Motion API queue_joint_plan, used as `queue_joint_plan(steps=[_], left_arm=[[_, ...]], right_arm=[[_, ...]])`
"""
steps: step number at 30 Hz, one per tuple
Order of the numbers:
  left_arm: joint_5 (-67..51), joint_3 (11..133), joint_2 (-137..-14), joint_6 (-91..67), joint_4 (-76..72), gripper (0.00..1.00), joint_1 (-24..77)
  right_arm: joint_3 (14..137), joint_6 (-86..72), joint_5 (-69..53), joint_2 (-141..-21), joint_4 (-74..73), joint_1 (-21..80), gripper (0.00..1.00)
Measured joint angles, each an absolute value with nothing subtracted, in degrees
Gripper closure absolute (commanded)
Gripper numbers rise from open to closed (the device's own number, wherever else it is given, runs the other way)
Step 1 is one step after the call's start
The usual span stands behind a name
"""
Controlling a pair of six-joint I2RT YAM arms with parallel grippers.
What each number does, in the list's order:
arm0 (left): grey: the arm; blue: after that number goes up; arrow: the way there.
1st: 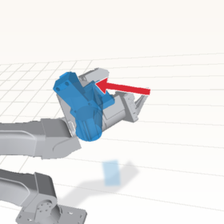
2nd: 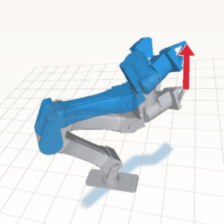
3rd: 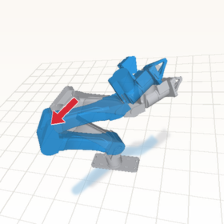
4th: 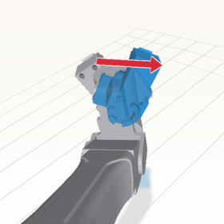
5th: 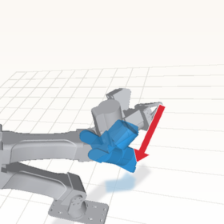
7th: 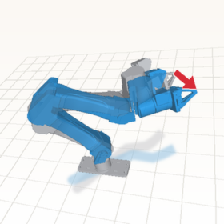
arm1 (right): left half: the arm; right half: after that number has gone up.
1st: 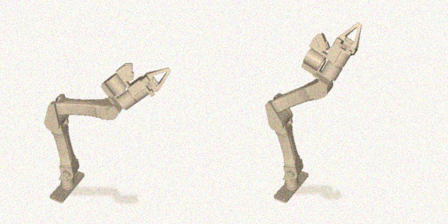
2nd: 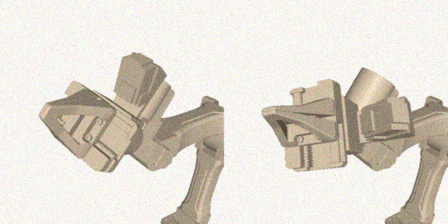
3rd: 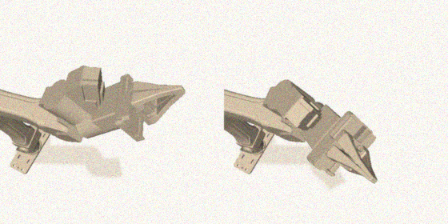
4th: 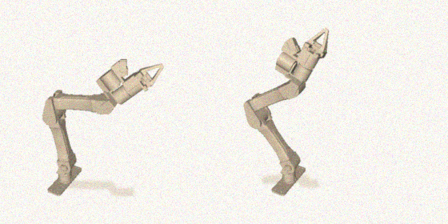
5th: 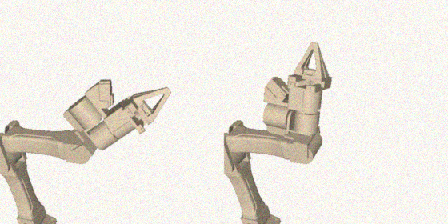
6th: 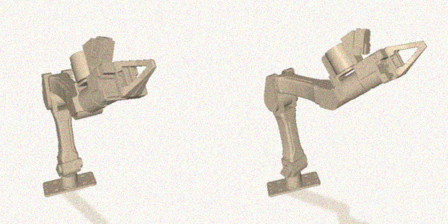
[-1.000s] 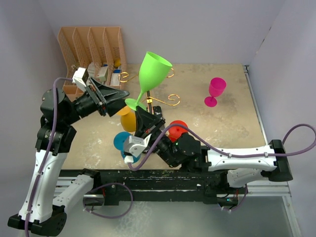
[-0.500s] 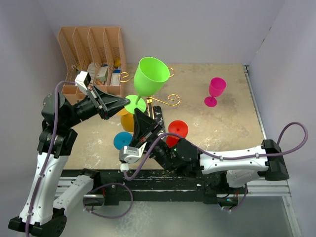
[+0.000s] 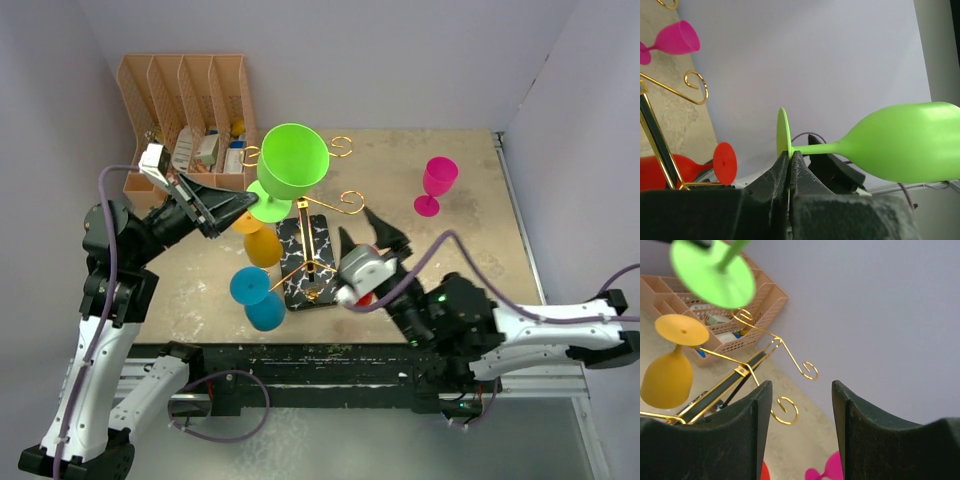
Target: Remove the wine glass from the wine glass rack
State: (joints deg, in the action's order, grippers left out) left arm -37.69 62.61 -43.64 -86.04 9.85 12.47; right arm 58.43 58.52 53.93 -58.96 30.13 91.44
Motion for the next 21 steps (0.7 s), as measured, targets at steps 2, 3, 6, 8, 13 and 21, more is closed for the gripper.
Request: queue_joint_plan(steps=[2,3,6,8,13,21], left_arm=[[-36.27,62.00,-43.64,-84.20,9.41,1.00,12.45],[-35.46,61.58,-43.64,-83.22,9.30,1.00,12.45],[-33.74,59.68,-43.51,-81.14,8.51,1.00,12.45],[-32.97,58.63,-43.35,-80.16,8.29,1.00,12.47],[-31.00,57.91,-42.96,-76.79,10.00,1.00,12.47],[-24.84,65.71,-42.46,-64.34,23.79,1.00,12.45]], right_arm=[[60.47,51.72,56.10,-55.05,23.62,90.65,0.51],[61.73,48.58,57.06,-53.58,20.62,89.80,0.53],[67.26,39.18,57.12,-52.66,10.41,83.29,0.60],[73.06,32.49,54.59,-54.54,3.33,74.65,0.63],[91.68,15.55,43.88,-67.05,-14.92,51.05,0.95],[111.33,-7.25,3.03,-84.38,-33.89,29.04,0.57]])
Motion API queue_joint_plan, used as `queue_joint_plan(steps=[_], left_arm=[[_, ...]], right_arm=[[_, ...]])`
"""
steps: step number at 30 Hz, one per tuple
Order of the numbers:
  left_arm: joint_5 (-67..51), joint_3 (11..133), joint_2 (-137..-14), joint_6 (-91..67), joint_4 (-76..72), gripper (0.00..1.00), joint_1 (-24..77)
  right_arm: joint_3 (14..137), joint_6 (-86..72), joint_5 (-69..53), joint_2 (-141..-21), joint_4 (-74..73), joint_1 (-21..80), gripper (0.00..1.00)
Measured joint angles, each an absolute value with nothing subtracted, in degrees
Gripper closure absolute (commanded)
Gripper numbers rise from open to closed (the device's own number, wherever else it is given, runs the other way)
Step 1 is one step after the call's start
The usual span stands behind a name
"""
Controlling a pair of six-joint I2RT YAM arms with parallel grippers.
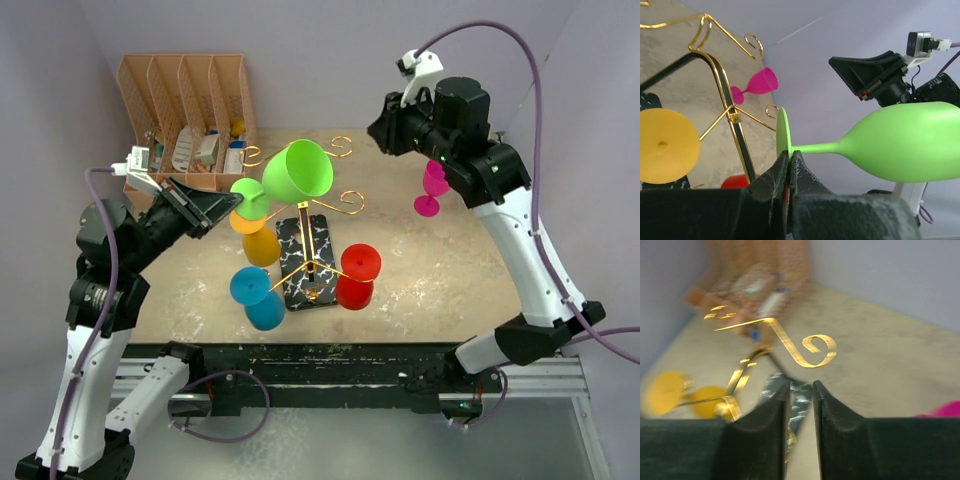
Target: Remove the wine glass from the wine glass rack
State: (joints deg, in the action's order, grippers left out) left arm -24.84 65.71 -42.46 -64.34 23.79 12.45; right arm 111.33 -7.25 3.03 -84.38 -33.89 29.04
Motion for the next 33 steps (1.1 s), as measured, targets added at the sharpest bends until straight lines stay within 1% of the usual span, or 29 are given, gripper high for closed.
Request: queue_joint_plan(steps=[1,2,4,6,9,13,17,23,31,33], left_arm=[[-24.12,66.94,-42.52,-62.98,25.04,1.00,12.45],[-23.31,68.36,-42.61,-61.23,26.57,1.00,12.45],[-21.93,70.46,-42.72,-58.39,28.91,1.00,12.45],[-20.95,72.29,-42.72,-55.86,31.00,1.00,12.45],[-19.79,74.59,-43.20,-52.62,33.93,1.00,12.45],[-18.76,76.23,-44.25,-49.65,36.73,1.00,12.45],[-18.35,77.36,-45.47,-47.88,38.96,1.00,12.45],[-18.37,79.33,-47.31,-46.33,39.72,1.00,12.45],[-18.52,81.03,-48.05,-45.74,40.10,1.00,12.45],[-18.65,81.28,-48.05,-45.63,40.16,1.00,12.45]], right_arm=[[111.37,-9.32,-1.48,-84.36,-34.61,28.67,0.47],[111.50,-10.92,-6.37,-84.09,-34.96,28.64,0.40],[112.01,-13.13,-13.61,-83.26,-34.98,29.04,0.37],[112.84,-15.16,-20.67,-81.73,-34.74,29.50,0.37],[114.61,-17.52,-26.89,-79.33,-34.09,29.67,0.39],[117.32,-19.55,-31.16,-76.62,-32.62,29.61,0.44],[118.08,-20.86,-34.09,-75.79,-31.68,29.63,0.46],[119.63,-20.75,-33.61,-79.33,-33.26,32.47,0.46],[120.64,-19.03,-28.86,-84.47,-37.60,38.11,0.47],[120.64,-18.83,-27.94,-85.03,-37.87,38.85,0.48]])
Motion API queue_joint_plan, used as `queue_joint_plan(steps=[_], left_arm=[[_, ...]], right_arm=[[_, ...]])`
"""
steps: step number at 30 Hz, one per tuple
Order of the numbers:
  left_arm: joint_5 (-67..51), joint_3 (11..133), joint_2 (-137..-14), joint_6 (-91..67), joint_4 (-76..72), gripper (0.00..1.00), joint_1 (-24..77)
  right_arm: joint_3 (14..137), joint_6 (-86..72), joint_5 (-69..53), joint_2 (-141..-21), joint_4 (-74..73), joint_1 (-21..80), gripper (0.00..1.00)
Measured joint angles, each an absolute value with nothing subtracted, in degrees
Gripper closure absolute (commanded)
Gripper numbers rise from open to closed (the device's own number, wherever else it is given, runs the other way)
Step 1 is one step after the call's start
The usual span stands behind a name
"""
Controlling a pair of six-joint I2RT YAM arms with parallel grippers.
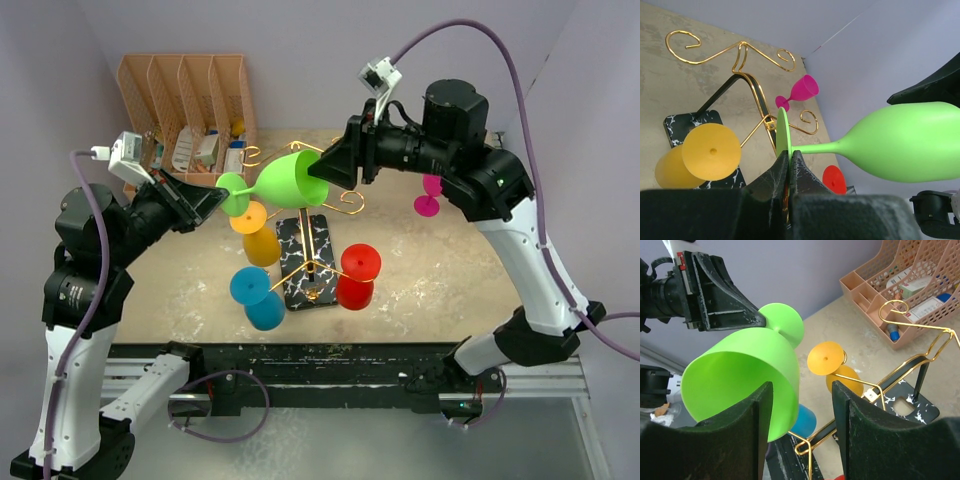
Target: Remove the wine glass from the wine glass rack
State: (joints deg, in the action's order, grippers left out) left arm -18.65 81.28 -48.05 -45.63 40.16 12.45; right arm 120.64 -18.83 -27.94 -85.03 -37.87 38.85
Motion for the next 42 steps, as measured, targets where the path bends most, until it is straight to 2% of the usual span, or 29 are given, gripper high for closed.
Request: queue_joint_plan(steps=[2,3,5,6,7,11,13,15,23,27,33,37,42], left_arm=[[-18.83,81.47,-48.05,-45.63,40.18,1.00,12.45],[-18.87,81.54,-48.05,-45.63,40.16,1.00,12.45],[-19.05,81.54,-48.05,-45.63,40.18,1.00,12.45],[-19.11,81.56,-48.12,-45.63,40.18,1.00,12.45],[-19.18,81.56,-48.18,-45.63,40.16,0.93,12.45],[-19.05,81.56,-48.62,-45.58,40.29,0.57,12.45],[-18.79,81.56,-48.69,-45.63,40.49,0.45,12.45],[-17.93,81.56,-48.69,-45.65,40.64,0.40,12.45],[-13.61,81.56,-47.16,-45.17,42.96,0.38,12.45],[-11.73,81.56,-46.26,-43.83,44.34,0.38,12.45],[-9.10,81.56,-45.76,-41.17,46.37,0.38,12.45],[-7.77,81.56,-45.76,-39.59,47.59,0.38,12.45],[-5.82,81.56,-45.76,-37.69,49.50,0.38,12.45]], right_arm=[[120.64,-18.57,-27.44,-85.34,-37.91,39.55,0.55],[120.64,-18.41,-27.09,-85.41,-37.89,39.88,0.63],[120.64,-18.06,-26.50,-85.54,-37.89,40.45,0.91],[120.70,-17.76,-26.44,-85.62,-37.91,40.66,1.00],[121.03,-17.58,-26.26,-85.86,-38.09,40.86,1.00],[124.25,-17.47,-22.92,-87.70,-40.47,41.25,1.00],[126.80,-17.32,-19.55,-89.12,-41.69,41.12,1.00],[129.97,-17.30,-17.10,-90.80,-43.00,39.83,1.00],[143.59,-17.56,-1.85,-96.92,-45.19,21.82,1.00],[144.88,-18.28,3.70,-99.94,-45.32,7.20,1.00],[135.09,-19.14,8.84,-105.36,-46.00,-9.54,1.00],[126.78,-18.90,11.51,-108.60,-47.40,-13.26,1.00],[119.74,-17.98,12.58,-110.45,-47.92,-13.06,1.00]])
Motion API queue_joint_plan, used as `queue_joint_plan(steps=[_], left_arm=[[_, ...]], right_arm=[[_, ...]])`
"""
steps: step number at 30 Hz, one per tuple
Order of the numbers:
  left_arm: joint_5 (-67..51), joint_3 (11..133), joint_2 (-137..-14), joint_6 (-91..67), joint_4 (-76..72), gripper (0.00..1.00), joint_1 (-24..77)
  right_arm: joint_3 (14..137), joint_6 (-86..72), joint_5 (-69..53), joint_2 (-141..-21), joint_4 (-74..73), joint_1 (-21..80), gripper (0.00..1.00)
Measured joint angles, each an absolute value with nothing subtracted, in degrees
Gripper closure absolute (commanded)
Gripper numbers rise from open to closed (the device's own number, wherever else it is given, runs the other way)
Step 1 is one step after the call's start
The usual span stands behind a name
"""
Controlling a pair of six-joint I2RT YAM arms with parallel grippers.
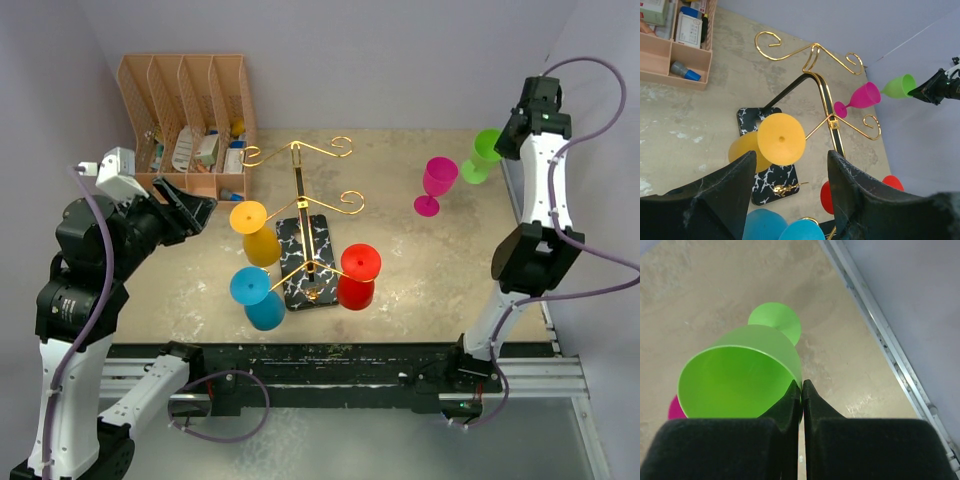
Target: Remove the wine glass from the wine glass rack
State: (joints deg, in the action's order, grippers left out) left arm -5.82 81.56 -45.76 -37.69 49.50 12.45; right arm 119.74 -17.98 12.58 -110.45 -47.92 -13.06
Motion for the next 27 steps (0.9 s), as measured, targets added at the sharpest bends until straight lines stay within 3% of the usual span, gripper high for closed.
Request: queue_joint_plan(steps=[12,17,27], left_arm=[[-1.56,81.52,-43.31,-34.76,54.39,0.37,12.45],[-0.71,81.52,-42.83,-34.24,55.68,0.37,12.45],[-0.27,81.12,-41.56,-34.22,56.77,0.36,12.45]], right_arm=[[104.51,-17.37,12.19,-108.55,-43.86,-12.71,1.00],[102.26,-17.78,10.70,-108.55,-42.24,-12.71,0.72],[102.45,-17.52,9.52,-105.62,-41.41,-12.71,0.63]])
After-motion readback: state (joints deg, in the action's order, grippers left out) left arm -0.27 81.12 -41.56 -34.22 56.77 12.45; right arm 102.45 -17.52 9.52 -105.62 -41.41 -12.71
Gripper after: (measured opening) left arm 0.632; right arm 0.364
